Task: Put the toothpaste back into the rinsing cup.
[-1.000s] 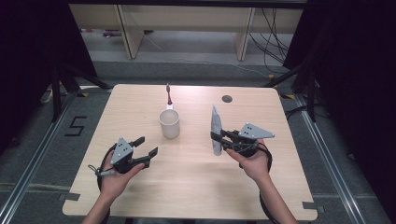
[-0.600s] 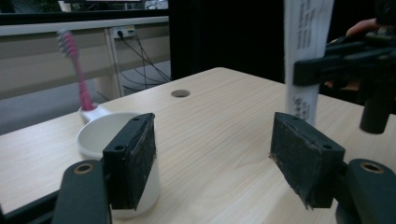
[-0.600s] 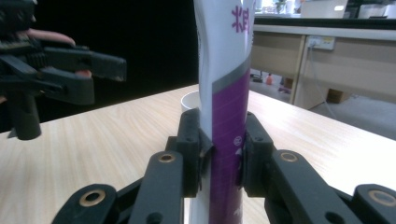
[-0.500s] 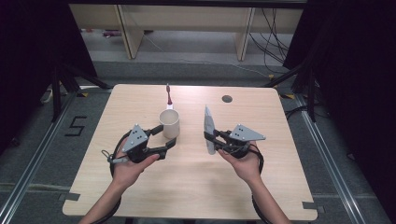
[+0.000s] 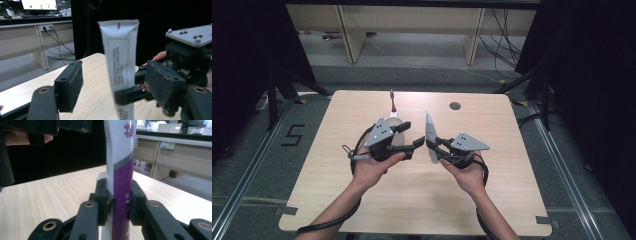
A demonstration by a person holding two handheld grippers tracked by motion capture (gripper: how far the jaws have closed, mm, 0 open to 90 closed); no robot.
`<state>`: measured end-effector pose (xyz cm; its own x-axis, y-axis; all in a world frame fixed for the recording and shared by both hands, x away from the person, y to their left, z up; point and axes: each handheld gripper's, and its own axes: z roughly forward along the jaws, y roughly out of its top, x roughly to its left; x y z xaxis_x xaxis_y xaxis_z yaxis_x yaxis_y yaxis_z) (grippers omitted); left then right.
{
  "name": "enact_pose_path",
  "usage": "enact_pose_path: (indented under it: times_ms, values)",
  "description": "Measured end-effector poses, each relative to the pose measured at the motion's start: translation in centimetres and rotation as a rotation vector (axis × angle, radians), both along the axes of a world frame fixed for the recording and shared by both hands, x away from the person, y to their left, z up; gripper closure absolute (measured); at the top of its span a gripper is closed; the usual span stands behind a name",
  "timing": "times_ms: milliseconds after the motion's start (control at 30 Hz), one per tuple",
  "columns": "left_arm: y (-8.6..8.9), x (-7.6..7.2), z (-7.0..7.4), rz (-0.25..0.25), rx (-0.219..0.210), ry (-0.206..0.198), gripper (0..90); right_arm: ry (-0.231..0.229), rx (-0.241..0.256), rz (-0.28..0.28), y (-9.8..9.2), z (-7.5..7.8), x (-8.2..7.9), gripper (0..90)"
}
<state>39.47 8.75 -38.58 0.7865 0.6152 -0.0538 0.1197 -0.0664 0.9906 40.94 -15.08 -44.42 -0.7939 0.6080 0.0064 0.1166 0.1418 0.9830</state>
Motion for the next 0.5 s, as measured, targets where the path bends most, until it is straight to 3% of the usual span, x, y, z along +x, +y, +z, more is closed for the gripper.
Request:
enact_pose_path:
  times_ms: [167, 233, 333, 367, 500]
  values:
    - [-1.4, 0.5, 0.1, 0.003, 0.006, 0.016, 30.3, -0.031, -0.004, -0.02, 0.5, 0.1, 0.1, 74.0]
    - [-1.8, 0.8, 0.2, 0.012, 0.01, 0.019, 30.3, -0.022, -0.011, 0.001, 0.6, 0.2, 0.2, 74.0]
    - [-2.3, 1.2, 0.2, 0.032, 0.018, 0.034, 30.4, -0.016, -0.002, -0.012, 0.9, 0.3, 0.1, 74.0]
    - [-2.5, 1.4, 0.2, 0.038, 0.024, 0.037, 30.5, -0.039, -0.019, -0.023, 0.8, 0.4, 0.1, 74.0]
    - [-3.1, 1.7, 0.1, 0.051, 0.018, 0.055, 32.1, -0.024, -0.013, -0.024, 1.1, 0.4, 0.0, 74.0]
